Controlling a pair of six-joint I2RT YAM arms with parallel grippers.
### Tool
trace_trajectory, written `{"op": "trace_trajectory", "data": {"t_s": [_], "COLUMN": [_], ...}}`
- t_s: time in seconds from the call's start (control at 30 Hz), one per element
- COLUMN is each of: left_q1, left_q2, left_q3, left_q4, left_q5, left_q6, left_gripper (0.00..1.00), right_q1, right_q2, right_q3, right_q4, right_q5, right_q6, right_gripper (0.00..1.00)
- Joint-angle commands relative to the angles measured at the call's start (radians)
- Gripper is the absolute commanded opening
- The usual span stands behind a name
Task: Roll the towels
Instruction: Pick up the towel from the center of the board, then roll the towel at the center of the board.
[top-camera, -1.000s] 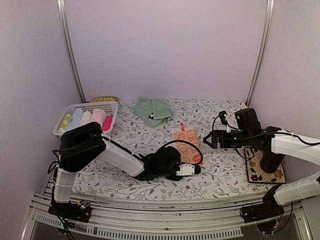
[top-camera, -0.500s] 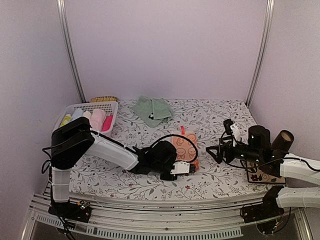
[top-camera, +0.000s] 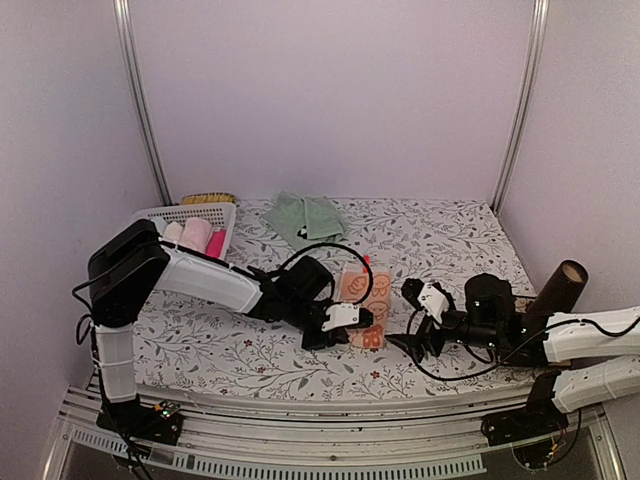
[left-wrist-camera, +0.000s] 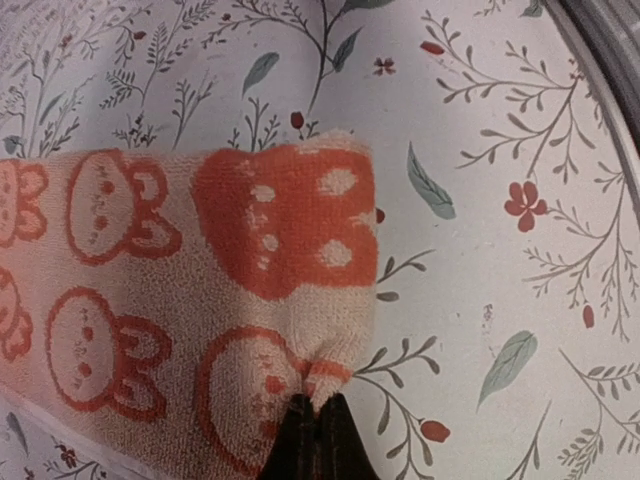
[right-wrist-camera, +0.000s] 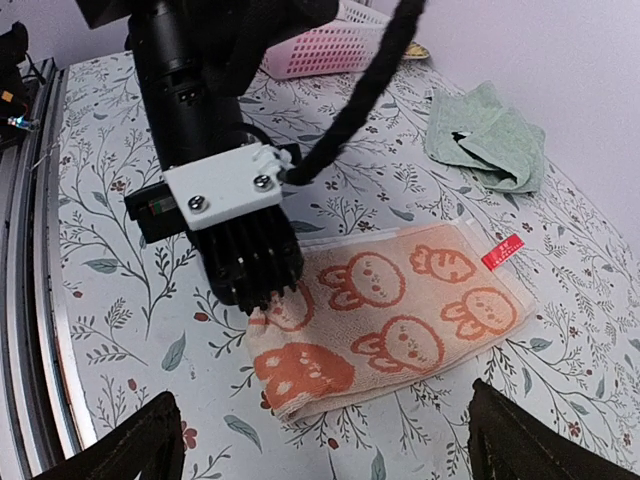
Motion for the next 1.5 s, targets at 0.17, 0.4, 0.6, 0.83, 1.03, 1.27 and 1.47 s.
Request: {"op": "trace_trajectory", "data": {"t_s": [0.17,0.4,0.6,0.83,1.03,1.27,1.47], "left_q1": [0.065,0.084,0.096,0.1,0.102,0.107,0.111], "left_q2": [-0.01,0.013,0.037,0.044,0.049,0.048,0.048], "left_q3": [0.075,0.112,0.145,0.143,0.142,0.139,0.135], "left_q4": [-0.129,-0.174,-0.224,-0.226,-0.226,-0.225,-0.222], "left_q5": [0.172,0.22,0.252,0.26,0.259,0.259,0.252], "left_q6": [-0.013,-0.008,0.003,0.004,0.001,0.004,0.002], "left_gripper": [0.0,0.0,0.0,0.0,0.0,0.0,0.02], "right_q1": [0.151,0.259,0.264,0.26,0.245,0.226,0.223], "right_q2": [0.156,0.349,0.424,0.513,0.568,0.576,0.578], "right_q3": [0.033,0.099,0.093,0.099,0.11,0.119,0.142], "right_q4": [0.029,0.066,0.17,0.219,0.254,0.253,0.19], "right_q5": [0.111,0.302,0.394,0.434,0.435,0.418,0.379], "right_q6": [-0.243,-0.375,-0.466,-0.507,-0.495,-0.469,-0.428], "right_gripper": [0.97,0.94,0.89,0.69,0.67,0.36,0.03]}}
